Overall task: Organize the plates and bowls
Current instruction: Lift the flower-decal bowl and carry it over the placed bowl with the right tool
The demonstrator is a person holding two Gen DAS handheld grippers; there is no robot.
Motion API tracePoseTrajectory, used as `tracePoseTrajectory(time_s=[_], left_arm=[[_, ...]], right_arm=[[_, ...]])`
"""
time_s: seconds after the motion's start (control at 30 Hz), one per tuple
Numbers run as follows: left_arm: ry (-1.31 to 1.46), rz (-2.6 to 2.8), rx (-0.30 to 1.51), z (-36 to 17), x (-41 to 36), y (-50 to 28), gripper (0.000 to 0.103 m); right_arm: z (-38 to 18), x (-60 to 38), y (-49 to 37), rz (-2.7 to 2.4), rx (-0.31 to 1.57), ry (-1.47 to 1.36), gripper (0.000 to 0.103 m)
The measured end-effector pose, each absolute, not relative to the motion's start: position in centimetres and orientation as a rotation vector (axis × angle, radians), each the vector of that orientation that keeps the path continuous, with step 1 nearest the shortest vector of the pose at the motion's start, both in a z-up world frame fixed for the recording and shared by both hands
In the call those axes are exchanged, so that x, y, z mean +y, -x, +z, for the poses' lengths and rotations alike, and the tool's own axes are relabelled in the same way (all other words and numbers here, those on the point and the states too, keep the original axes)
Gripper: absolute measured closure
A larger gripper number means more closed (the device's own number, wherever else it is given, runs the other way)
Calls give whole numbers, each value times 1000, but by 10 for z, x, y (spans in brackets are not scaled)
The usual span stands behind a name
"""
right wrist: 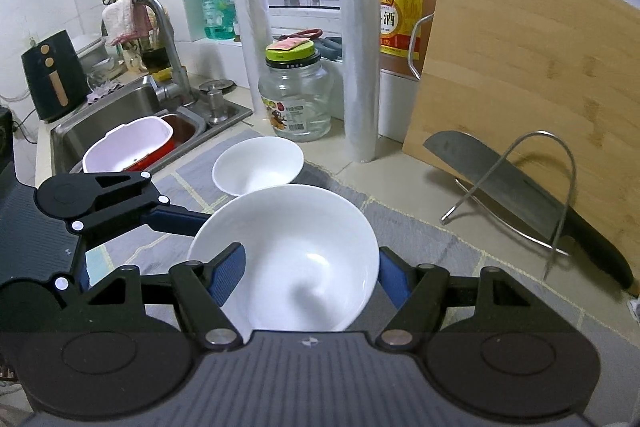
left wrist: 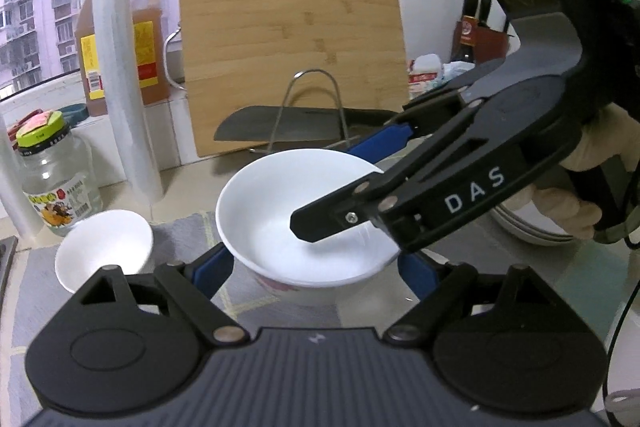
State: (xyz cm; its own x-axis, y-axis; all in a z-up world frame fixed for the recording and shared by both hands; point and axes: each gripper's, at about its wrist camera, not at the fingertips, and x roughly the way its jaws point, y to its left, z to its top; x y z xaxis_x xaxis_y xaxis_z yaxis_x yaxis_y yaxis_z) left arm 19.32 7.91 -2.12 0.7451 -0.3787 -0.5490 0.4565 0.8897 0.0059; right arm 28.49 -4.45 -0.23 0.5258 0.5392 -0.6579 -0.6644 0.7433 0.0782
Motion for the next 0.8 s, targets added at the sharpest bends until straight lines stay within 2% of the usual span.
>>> tracePoseTrajectory(time_s=[0.8], left_arm=[[-151,-543,640,-46,41,-164,14]], right_arm=[[-27,-84,-243,668,806,188,26]])
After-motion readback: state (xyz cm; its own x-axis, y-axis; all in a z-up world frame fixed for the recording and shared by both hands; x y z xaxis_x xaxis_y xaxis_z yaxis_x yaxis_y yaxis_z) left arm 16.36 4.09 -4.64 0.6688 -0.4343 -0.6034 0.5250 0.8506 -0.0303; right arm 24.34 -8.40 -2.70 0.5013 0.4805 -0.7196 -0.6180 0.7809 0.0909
